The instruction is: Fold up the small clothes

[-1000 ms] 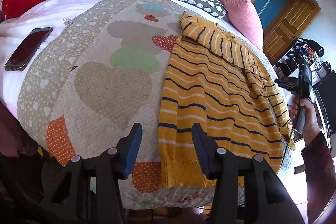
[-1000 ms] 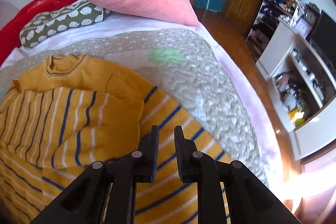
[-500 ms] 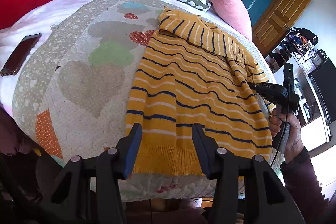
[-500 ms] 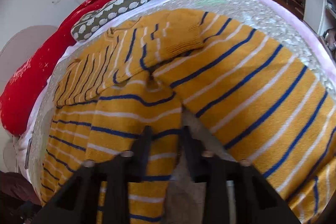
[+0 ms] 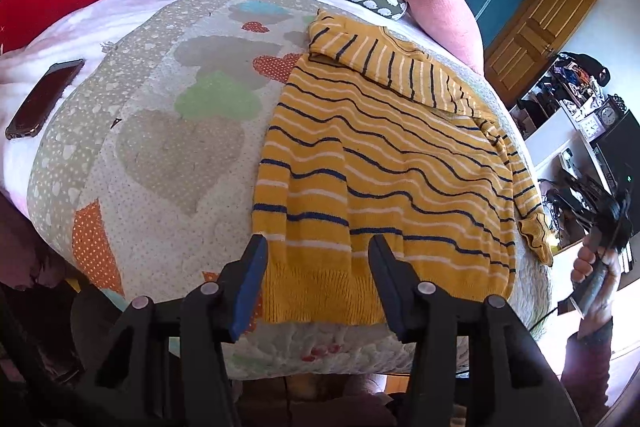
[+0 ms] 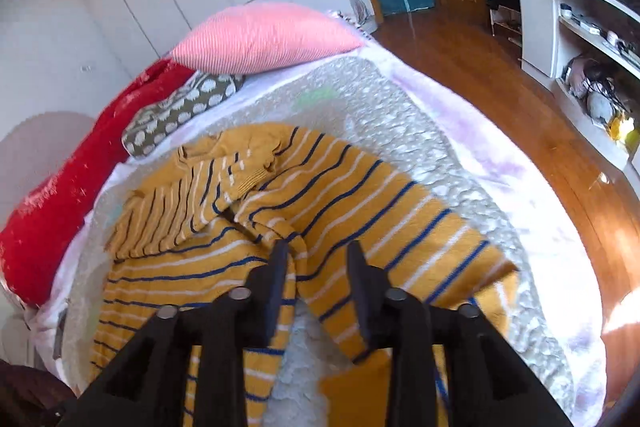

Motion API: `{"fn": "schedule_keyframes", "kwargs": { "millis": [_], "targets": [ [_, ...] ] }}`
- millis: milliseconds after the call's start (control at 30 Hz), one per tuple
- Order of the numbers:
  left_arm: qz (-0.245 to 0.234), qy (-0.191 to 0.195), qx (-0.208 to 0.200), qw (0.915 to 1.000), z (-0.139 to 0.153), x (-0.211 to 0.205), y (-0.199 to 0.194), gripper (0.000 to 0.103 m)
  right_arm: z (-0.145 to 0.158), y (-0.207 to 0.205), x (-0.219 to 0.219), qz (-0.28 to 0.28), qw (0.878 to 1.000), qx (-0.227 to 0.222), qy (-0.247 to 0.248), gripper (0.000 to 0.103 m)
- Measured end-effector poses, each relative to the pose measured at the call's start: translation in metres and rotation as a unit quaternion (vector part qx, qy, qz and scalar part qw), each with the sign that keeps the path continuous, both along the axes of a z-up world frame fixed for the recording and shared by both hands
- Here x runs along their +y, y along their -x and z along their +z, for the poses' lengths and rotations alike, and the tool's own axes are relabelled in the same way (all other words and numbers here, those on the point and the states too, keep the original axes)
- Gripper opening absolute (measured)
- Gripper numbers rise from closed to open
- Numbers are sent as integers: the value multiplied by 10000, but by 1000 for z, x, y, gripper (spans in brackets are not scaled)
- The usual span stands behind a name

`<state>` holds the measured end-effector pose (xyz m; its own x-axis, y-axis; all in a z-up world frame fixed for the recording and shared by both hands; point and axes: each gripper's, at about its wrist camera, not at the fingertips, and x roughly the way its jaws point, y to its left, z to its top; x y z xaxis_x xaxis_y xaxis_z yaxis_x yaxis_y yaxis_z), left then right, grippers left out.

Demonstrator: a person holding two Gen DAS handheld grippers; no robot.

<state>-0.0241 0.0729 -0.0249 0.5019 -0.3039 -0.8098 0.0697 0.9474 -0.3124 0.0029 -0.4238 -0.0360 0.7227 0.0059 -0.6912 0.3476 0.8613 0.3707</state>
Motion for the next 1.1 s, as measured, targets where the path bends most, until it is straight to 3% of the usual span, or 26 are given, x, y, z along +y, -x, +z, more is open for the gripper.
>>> {"fn": "schedule_keyframes", "kwargs": {
  "millis": [33,167,300,433,533,567,600,633,667,733,800,967,1100],
  "targets": [
    [4,15,13,10000,-2,0,-1,52,4,19,-9,-138,9999,-61,20,59],
    [-36,156,161,9997,-10,-4,-8,52,-1,77,-31,-420,9990,144,11,60],
    [-174,245,274,9992,-13,-16,-9,52,-15,106,-4,-167,9997,176,44,64],
    [-291,74,181,9994,-8,-25,-1,52,-22,105,52,521,9949,-13,868,76],
    [-254,17,142,9996,-6,-23,3,53,-42,89,82,913,9817,202,1660,75],
    [-235,15,152,9996,-5,-21,3,53,-50,84,85,971,9751,309,1972,68],
    [-206,22,159,9997,-5,-18,3,53,-57,79,87,967,9677,516,2270,18],
    [-184,33,155,9997,-3,-15,3,53,-62,72,82,970,9659,778,2271,5],
    [-162,41,139,9998,-2,-12,2,53,-59,71,68,845,9735,740,1991,5],
    [-120,63,86,9999,2,-8,-1,53,-33,77,30,339,9859,419,1583,5],
    [-101,140,37,9998,4,-6,-3,53,7,84,-17,-419,9873,122,1530,5],
    [-142,339,9,9993,0,-5,-6,54,104,95,-149,-2181,9687,-298,1148,5],
    [-172,467,57,9987,-5,0,-5,54,153,85,-180,-2605,9581,-515,1073,5]
  ]
}}
